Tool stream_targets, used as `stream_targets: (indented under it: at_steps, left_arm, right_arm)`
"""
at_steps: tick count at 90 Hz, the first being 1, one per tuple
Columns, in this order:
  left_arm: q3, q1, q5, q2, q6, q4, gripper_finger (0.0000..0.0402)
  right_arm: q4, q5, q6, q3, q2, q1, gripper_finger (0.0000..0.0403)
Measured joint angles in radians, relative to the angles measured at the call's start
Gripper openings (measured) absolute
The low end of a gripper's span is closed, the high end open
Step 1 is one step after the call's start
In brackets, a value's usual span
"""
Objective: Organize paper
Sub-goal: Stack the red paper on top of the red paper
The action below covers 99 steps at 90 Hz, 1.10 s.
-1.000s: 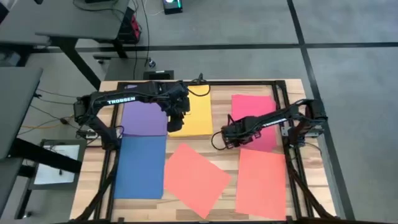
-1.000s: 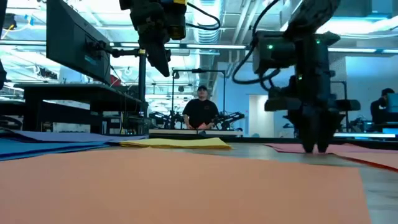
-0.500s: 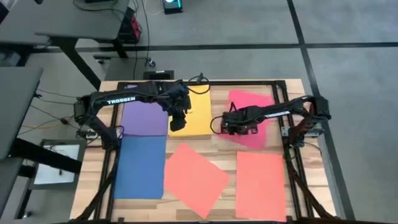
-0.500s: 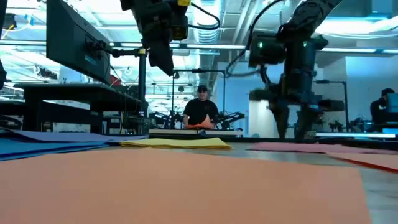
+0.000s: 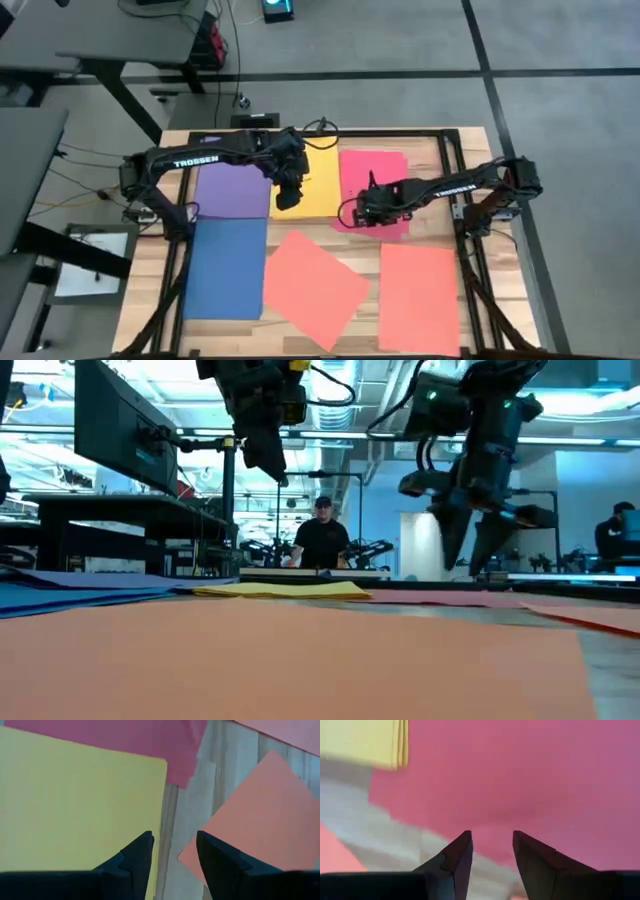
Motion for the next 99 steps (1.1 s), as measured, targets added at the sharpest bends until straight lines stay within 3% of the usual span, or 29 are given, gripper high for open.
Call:
stream_targets:
  at_steps: [18,36,66,87,99]
  left_arm:
    - [0.0,-0.008,0.009,0.068,-0.013,0.018,0.0138]
    - [0.0,-0.037,0.135,0.182,-0.021,0.036,0.0138]
    - [0.005,-0.117,0.112,0.295,0.035,0.122,0.0138]
    - [0.072,-0.131,0.031,0.315,-0.014,0.152,0.011]
    - [0.081,-0.133,0.005,0.315,-0.011,0.18,0.0083]
  right_arm:
    - [-0.153,0.0,0.005,-0.005,-0.004,0.075,0.0132]
    - [-0.208,0.0,-0.026,-0.005,-0.008,0.11,0.0133]
    - [-0.361,0.061,-0.113,-0.015,-0.087,0.122,0.0133]
    - [-0.324,0.066,-0.032,-0.176,-0.264,0.137,0.0133]
    - [-0.135,0.066,0.049,-0.286,-0.367,0.145,0.0133]
